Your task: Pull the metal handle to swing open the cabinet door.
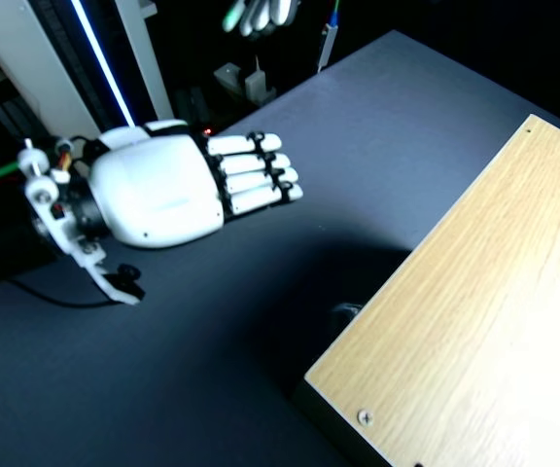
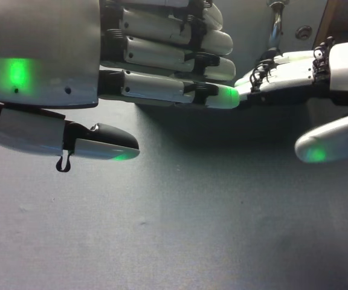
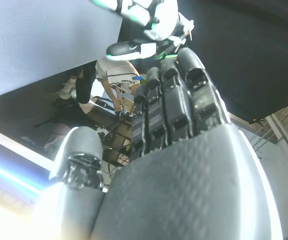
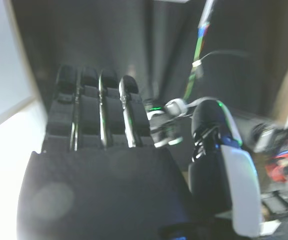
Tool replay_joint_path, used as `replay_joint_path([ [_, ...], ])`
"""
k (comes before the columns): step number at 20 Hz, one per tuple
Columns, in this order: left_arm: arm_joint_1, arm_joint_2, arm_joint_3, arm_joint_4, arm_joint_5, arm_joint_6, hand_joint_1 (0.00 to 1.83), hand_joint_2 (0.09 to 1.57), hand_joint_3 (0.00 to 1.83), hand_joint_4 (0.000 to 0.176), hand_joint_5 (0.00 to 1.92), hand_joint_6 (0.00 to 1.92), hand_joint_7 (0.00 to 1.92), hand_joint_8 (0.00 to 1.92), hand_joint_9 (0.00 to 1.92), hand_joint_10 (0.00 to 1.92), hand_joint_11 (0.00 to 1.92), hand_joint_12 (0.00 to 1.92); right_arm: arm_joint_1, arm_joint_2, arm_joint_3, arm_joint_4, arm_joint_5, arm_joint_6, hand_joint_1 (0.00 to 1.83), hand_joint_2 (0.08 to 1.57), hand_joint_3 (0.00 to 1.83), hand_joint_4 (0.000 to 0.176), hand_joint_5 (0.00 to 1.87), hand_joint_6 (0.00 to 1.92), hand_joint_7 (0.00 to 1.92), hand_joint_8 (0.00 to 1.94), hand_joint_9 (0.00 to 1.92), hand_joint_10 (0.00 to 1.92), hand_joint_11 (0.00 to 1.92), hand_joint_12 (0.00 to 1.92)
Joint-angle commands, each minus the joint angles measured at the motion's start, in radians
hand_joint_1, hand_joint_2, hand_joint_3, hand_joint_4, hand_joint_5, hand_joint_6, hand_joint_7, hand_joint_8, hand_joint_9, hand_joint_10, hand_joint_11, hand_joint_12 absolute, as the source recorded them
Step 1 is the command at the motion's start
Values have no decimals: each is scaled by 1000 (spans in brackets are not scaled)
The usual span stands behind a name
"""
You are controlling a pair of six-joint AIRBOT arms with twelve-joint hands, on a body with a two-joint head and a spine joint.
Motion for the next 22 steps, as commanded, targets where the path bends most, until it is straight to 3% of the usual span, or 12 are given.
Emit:
replay_joint_path([
  [1, -6, 6, -3, -99, -20, 8, 0, 1505, 0, 0, 212, 2, 293, 1, 264, 3, 0, 680, 3, 3, -3, 95, 38, 29, 0, 1274, 3, 0, 184, 3, 208, 1, 179, 1, 0, 482],
  [7, -6, 6, -3, -99, -20, 8, 0, 1488, 0, 0, 277, 13, 348, 11, 335, 14, 0, 803, 3, -5, -8, 215, -89, 106, 0, 1293, 5, 0, 210, 8, 239, 7, 202, 7, 0, 566],
  [8, -6, 6, -3, -99, -20, 8, 0, 1488, 0, 0, 284, 7, 333, 2, 316, 2, 0, 758, 3, -5, -9, 239, -107, 110, 0, 1292, 2, 0, 244, 9, 275, 9, 255, 14, 0, 709],
  [14, -6, 6, -3, -99, -20, 8, 0, 1510, 5, 0, 279, 1, 348, 4, 336, 4, 0, 809, 3, -6, -10, 340, -198, 184, 0, 1286, 0, 0, 254, 4, 306, 9, 301, 16, 0, 764],
  [22, -6, 6, -3, -99, -20, 8, 0, 1515, 4, 0, 267, 0, 366, 3, 367, 6, 0, 885, 3, 13, -4, 390, -222, 233, 0, 1268, 0, 0, 290, 12, 317, 3, 312, 5, 0, 821],
])
